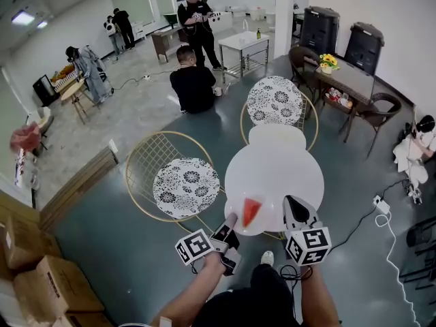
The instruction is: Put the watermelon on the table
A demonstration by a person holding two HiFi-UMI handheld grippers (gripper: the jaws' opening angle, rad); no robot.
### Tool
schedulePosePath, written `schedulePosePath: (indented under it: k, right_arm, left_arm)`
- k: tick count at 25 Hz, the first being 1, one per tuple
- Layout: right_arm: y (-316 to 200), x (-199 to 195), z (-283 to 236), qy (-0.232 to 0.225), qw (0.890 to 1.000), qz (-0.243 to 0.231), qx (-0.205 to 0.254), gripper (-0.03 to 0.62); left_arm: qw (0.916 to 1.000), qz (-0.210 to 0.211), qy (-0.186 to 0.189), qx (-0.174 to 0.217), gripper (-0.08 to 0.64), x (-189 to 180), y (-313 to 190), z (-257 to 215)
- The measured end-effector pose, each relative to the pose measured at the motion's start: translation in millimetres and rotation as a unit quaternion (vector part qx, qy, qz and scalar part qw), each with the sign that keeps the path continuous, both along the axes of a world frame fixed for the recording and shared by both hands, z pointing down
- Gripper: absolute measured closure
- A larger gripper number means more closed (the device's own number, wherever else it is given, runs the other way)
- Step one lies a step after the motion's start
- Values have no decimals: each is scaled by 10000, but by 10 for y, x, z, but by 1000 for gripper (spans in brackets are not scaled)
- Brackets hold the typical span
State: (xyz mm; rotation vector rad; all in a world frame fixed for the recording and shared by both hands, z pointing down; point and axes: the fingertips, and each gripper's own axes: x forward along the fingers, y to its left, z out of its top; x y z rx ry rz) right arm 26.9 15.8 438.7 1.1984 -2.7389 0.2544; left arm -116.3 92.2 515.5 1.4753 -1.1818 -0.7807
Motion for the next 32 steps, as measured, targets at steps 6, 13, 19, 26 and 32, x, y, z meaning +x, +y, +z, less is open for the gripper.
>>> schedulePosePath:
  k: [6, 13, 19, 26, 32]
  right_arm:
    - [-572, 9, 70, 28, 9998, -188, -73, 591]
    - [-1153, 77, 62, 97, 9989, -459, -48, 591]
    - [-1484, 134, 80, 165, 9978, -636, -14, 591]
    - [-1684, 186, 163, 146, 9973, -721, -83, 591]
    - [-1752, 179, 249, 229, 9975, -637, -219, 591]
  left_arm:
    - [9999, -151, -59, 5, 538, 27, -515, 14]
    - [9995, -314, -69, -6, 538, 152, -1071, 7]
    - [9990, -435, -56, -20, 538, 256, -1410, -32]
    - [9985, -498, -109, -200, 538, 282, -1591, 91]
    - [9988, -353, -86, -335, 538, 291, -1685, 207]
